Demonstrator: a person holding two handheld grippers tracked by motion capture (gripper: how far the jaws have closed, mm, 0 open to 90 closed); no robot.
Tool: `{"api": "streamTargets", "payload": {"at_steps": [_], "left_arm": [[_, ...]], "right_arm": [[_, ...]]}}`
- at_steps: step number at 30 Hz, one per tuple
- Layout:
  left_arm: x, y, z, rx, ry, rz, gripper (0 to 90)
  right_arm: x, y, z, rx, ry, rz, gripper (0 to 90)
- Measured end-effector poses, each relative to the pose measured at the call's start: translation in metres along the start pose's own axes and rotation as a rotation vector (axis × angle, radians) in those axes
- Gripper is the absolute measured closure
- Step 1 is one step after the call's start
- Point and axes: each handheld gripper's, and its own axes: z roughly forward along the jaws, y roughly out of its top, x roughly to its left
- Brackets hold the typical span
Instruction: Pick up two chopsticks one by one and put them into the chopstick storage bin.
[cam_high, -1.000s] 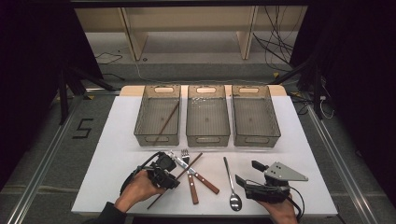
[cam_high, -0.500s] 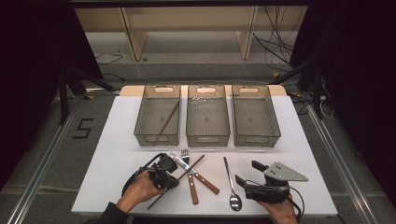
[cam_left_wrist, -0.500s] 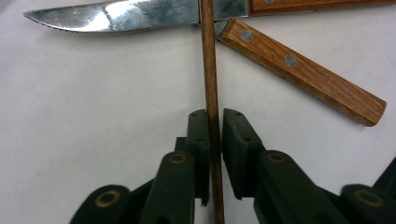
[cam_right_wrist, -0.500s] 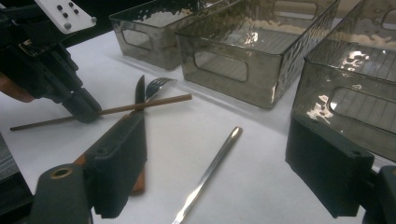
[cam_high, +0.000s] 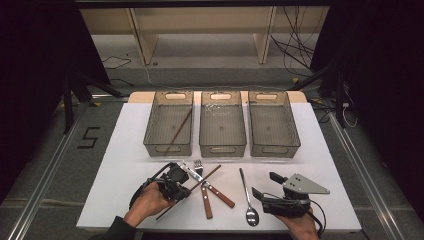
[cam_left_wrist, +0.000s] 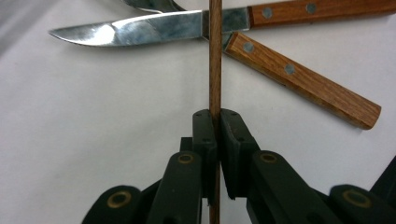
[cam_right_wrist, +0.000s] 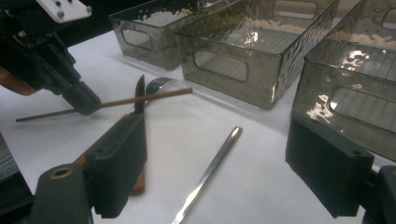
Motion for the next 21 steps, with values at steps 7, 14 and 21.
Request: {"api": "streamTargets", "payload": {"at_steps": [7,14,21], "left_arm": [[0.007,0.001,-0.015,-0.045,0.004,-0.008,84.8],[0.014,0.001,-0.026,-0.087,0.005,-0.024,84.8],[0.022,0.002,-0.037,-0.128,0.018,-0.049,84.9]], "right_arm": [[0.0,0.0,0.0,0.001,0.0,-0.001,21.4],[0.0,0.0,0.001,0.006,-0.002,0.0,21.4],[0.0,0.0,0.001,0.006,-0.002,0.001,21.4]]}}
